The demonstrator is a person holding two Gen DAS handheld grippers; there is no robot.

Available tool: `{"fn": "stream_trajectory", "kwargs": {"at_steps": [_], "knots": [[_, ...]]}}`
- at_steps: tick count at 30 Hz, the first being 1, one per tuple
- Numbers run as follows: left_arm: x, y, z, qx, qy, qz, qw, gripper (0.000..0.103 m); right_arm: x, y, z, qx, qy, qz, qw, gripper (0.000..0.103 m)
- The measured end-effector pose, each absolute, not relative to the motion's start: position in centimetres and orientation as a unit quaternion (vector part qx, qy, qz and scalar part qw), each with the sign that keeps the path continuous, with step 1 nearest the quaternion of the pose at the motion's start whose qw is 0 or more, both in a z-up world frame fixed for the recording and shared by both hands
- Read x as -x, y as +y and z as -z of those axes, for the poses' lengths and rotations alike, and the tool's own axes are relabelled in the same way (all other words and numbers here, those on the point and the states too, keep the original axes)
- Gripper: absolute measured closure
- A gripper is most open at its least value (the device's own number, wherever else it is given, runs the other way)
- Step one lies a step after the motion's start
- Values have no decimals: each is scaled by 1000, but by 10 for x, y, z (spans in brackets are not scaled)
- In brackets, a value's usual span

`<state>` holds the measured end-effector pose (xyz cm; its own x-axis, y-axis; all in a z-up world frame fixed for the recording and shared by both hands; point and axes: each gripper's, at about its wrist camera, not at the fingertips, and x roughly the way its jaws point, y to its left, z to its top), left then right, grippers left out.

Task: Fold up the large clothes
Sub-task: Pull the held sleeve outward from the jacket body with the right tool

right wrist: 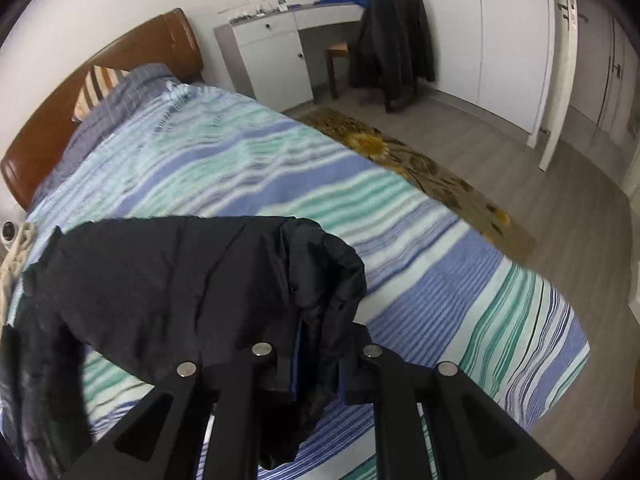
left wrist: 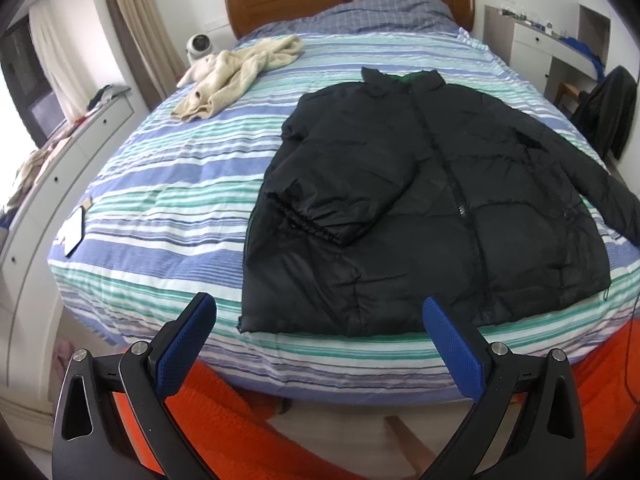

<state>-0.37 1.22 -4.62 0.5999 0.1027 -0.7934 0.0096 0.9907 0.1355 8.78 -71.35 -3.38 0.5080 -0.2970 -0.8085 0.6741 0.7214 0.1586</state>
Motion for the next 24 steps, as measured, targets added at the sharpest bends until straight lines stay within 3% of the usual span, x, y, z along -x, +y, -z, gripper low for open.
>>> {"fn": "stream_trajectory", "kwargs": {"at_steps": [3,5,6,7,14,20,21,23,24], "knots": [[2,15,51,-63,450,-29,890,0,-85,-715,45,-243,413,301,825,81],[-1,20,56,-65,452,-32,889,0,-79,-720,44,-243,415,323,815,61],[-3,24,58,-63,453,-33,889,0,-72,-720,41,-246,410,335,812,36],[-5,28,60,-58,454,-33,888,0,-62,-723,38,-254,401,344,810,18],[-48,75,75,70,469,16,880,0,-13,-689,5,-220,359,359,833,17],[-126,59,121,65,477,10,876,1,-3,-604,-21,-179,325,295,881,17],[-137,53,130,54,486,5,872,4,-4,-589,-24,-174,320,281,888,17],[-150,41,139,31,492,0,870,21,-9,-552,-29,-153,317,241,905,17],[-152,35,141,16,493,-6,870,35,-11,-539,-29,-143,318,226,910,17]]}}
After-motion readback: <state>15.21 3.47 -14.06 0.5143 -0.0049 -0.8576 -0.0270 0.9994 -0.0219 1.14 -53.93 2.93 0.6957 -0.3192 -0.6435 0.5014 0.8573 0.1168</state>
